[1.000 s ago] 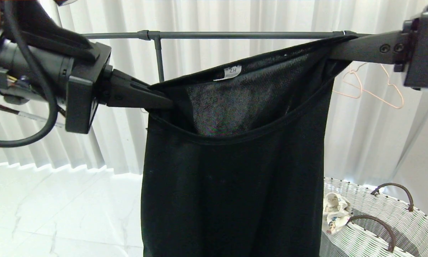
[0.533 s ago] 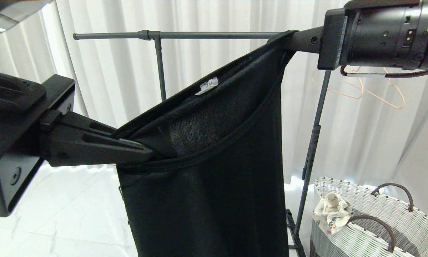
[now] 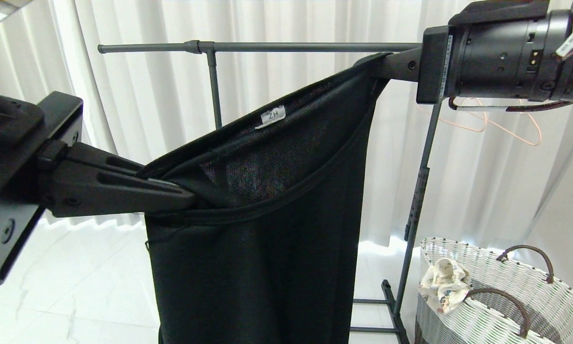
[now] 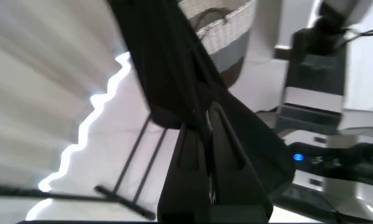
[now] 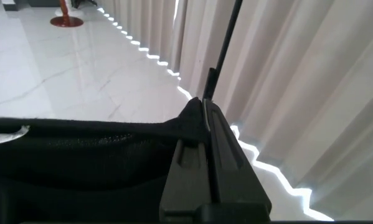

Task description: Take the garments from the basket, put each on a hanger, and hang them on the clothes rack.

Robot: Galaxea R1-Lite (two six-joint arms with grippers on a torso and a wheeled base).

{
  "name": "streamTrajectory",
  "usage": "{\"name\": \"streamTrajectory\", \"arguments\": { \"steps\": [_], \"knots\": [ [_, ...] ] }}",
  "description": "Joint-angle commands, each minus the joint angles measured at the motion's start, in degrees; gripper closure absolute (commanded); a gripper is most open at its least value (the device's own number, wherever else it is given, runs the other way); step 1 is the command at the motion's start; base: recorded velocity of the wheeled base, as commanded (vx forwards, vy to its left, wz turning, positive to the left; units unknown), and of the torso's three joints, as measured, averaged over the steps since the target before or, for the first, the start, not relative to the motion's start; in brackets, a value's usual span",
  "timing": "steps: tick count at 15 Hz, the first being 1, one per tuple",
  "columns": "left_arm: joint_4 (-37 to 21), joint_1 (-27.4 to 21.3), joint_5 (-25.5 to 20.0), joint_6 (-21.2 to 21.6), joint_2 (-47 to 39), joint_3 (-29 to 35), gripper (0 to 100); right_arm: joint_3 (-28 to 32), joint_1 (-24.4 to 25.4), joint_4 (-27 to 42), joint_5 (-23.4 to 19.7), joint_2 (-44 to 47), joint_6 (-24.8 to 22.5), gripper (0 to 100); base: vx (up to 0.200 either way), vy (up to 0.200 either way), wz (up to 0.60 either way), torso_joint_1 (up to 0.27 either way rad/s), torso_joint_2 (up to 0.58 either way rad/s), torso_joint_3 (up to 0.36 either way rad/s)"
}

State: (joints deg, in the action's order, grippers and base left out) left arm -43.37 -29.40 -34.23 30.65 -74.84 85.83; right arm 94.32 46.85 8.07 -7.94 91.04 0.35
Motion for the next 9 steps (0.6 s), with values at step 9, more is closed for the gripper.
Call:
{"name": "streamTrajectory", "arguments": {
  "steps": [9],
  "knots": [
    [3.6, 3.6, 11.5, 0.2, -12.8, 11.5, 100, -6.7, 2.6, 9.8, 0.1, -9.8, -1.1, 100, 0.0, 0.0, 0.0, 0.0, 0.0, 0.0]
  ]
}}
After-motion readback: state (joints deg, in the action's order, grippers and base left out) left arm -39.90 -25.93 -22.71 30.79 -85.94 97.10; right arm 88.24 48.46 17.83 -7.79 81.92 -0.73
